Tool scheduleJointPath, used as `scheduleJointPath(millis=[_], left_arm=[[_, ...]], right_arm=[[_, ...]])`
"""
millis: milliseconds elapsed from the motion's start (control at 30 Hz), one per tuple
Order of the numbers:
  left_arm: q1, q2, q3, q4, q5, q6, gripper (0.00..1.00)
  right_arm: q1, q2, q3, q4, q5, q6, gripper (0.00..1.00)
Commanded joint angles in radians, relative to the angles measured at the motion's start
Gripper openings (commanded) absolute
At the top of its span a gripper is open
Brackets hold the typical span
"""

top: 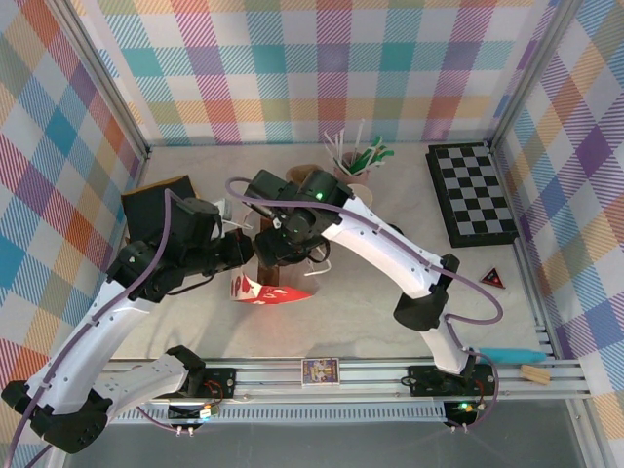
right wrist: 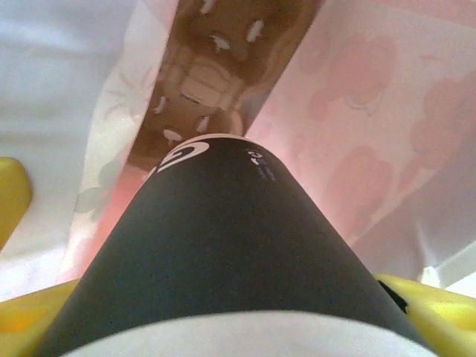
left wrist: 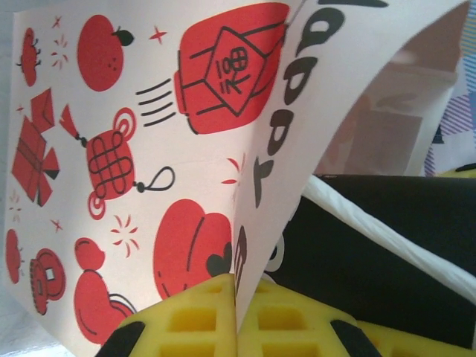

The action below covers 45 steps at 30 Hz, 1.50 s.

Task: Pack the takeout coffee

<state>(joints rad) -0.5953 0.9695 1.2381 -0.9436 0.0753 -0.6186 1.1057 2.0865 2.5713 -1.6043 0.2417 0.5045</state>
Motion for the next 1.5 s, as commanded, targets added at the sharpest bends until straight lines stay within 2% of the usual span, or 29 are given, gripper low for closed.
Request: scheduleJointPath(millis=[0, 100, 233, 400, 567, 833, 1167, 1300, 1467], left_arm=[[-0.004, 0.004, -0.013, 0.023, 0.046, -0.015, 0.00], [0.000, 0.021, -0.013, 0.000, 0.052, -0.001, 0.00], [0.002, 0.036, -0.010, -0.014, 0.068, 0.014, 0.00], [0.002, 0.039, -0.010, -0.010, 0.075, 0.014, 0.00], [0.002, 0.031, -0.020, -0.004, 0.075, 0.010, 0.00], [0.029, -0.006, -0.052, 0.015, 0.089, -0.009, 0.00], [0.065, -0.015, -0.075, 0.064, 0.162, -0.010, 0.00], [0.119, -0.021, -0.104, 0.083, 0.226, -0.019, 0.00], [0.169, -0.034, -0.127, 0.092, 0.276, -0.022, 0.00]], right_arm=[[-0.028, -0.028, 0.109, -0.131, 0.079, -0.046, 0.41], [-0.044, -0.096, 0.084, 0.001, 0.055, -0.104, 0.42], [-0.053, -0.113, 0.109, 0.149, -0.062, -0.168, 0.42], [-0.044, -0.057, 0.138, 0.162, -0.200, -0.148, 0.38], [-0.015, -0.025, 0.109, 0.142, -0.228, -0.128, 0.38], [-0.016, 0.023, 0.103, -0.006, -0.112, -0.042, 0.36], [-0.015, 0.093, 0.132, -0.030, -0.142, -0.009, 0.35], [-0.014, 0.104, 0.125, -0.075, -0.092, 0.042, 0.34], [-0.037, 0.040, 0.064, -0.060, -0.041, 0.053, 0.35]])
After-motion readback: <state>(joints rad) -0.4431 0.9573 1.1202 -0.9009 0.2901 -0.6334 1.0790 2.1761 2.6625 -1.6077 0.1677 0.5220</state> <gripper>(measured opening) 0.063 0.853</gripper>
